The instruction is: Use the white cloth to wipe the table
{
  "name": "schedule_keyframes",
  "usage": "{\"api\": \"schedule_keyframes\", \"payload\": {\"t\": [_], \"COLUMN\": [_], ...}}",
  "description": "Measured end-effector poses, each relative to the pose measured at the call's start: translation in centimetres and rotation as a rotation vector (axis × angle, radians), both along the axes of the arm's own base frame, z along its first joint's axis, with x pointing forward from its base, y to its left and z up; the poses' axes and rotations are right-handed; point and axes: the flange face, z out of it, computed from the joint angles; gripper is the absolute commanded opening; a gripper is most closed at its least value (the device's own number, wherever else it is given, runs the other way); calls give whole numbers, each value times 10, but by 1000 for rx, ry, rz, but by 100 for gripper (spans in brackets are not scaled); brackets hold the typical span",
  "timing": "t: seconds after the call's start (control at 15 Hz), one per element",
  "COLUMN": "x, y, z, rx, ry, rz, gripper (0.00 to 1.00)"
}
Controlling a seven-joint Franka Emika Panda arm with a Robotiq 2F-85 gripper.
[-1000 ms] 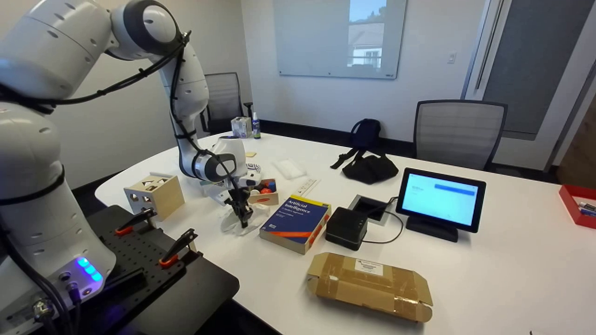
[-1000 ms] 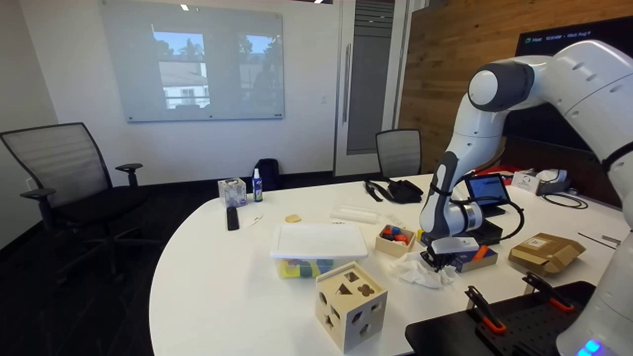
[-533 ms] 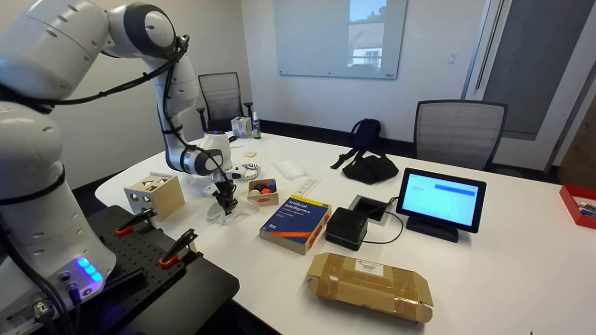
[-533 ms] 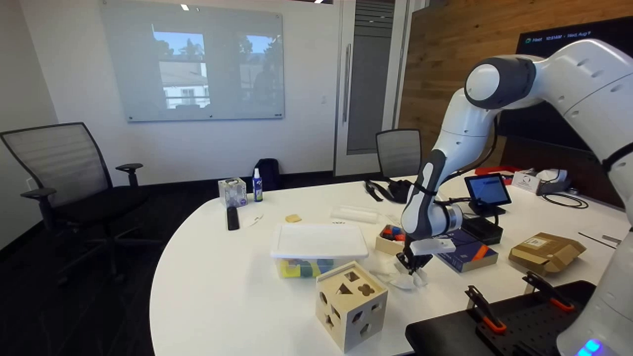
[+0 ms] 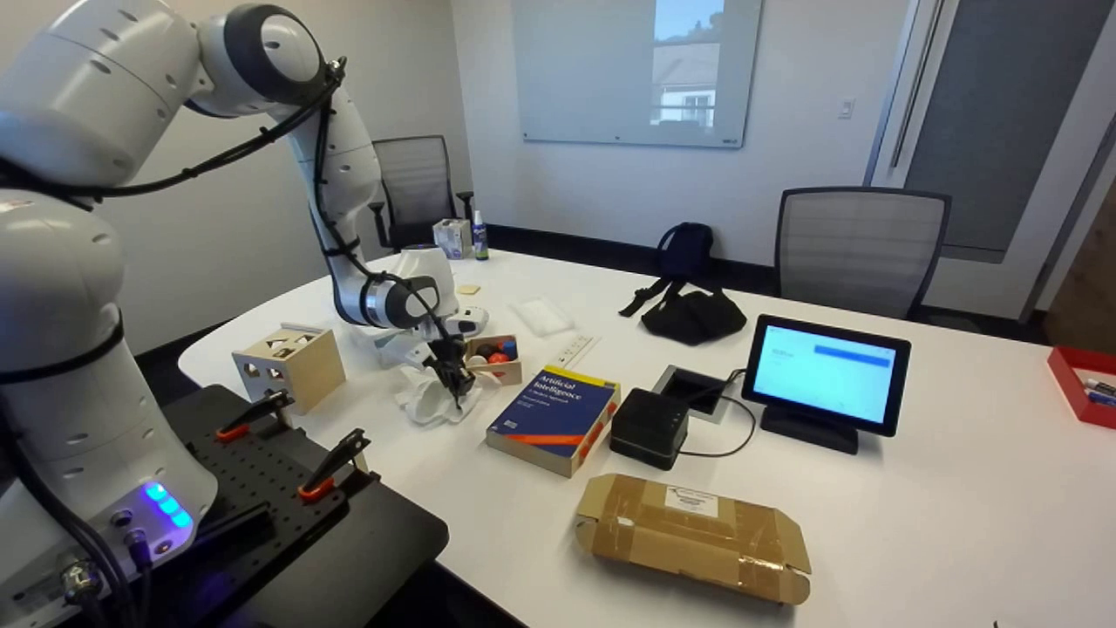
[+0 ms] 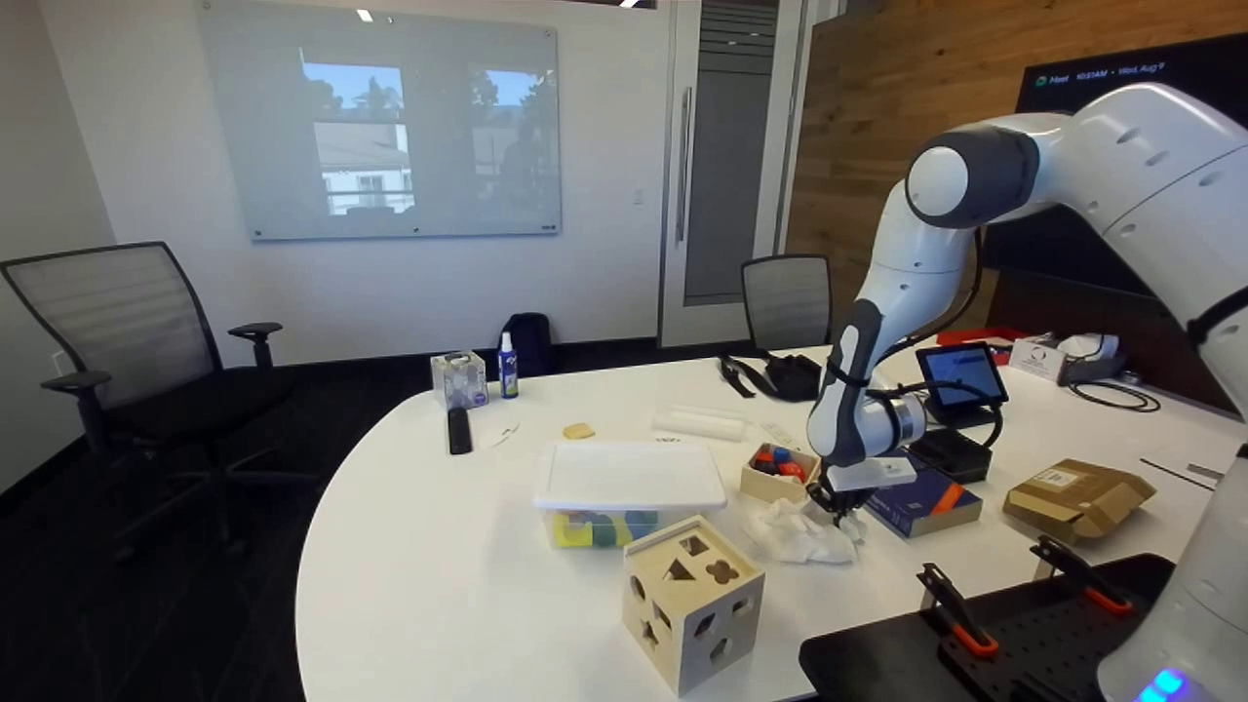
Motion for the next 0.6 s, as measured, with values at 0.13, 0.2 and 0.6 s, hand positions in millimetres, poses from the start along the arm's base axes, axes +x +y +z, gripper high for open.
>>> {"api": "schedule_keyframes", "payload": {"t": [0.13,0.2,0.6], "x": [-7,-14,-59], "y": [-29,-40,-47], "z": [1,-1,-8], "rx": [-28,-35,40], "ry": [9,21,87], "rz": [-42,-61,-112], "gripper": [1,1,1]}}
